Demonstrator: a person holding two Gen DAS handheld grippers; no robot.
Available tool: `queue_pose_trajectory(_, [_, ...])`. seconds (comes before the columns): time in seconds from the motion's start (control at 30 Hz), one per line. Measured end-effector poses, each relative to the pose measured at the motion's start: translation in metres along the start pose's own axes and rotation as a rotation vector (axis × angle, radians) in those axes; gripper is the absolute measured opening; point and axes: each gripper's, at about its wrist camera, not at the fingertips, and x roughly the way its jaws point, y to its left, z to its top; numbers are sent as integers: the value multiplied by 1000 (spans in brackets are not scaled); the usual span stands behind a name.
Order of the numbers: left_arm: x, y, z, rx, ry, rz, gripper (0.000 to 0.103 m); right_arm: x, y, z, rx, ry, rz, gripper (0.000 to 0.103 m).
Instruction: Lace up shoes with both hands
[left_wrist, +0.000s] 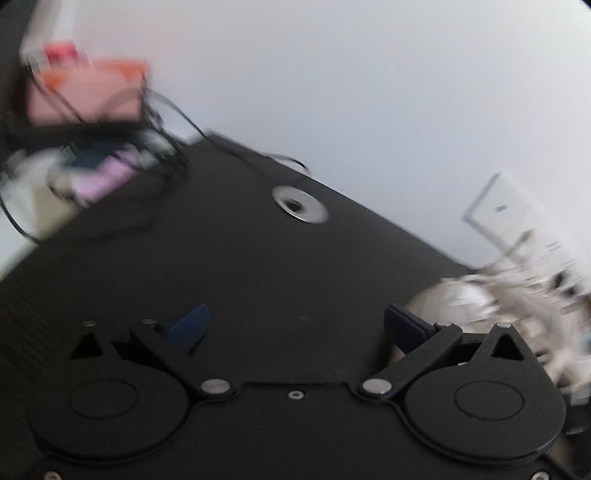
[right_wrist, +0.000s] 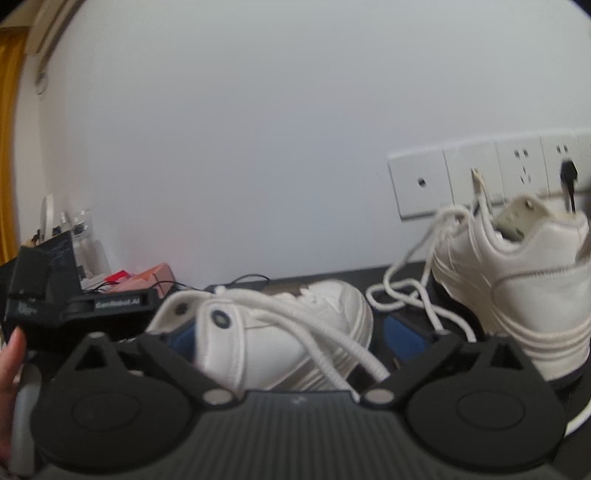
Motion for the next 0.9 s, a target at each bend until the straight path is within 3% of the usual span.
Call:
queue_pose_trajectory(0.1, [7,-19,-7,119,-15,164,103,7,-7,-1,70,54,26,102])
queue_pose_trajectory(0.23, [15,-27,-8,167,1,246,103,16,-19,-8,212,143,77,102])
queue_pose_trajectory(0.47, [15,-26,-9,165,2,251,103,24,-27,-15,324,177,141,102])
queue_pose_trajectory(0.9, [16,-28,-12,163,0,256,103,15,-23,-20,330,170,130,102])
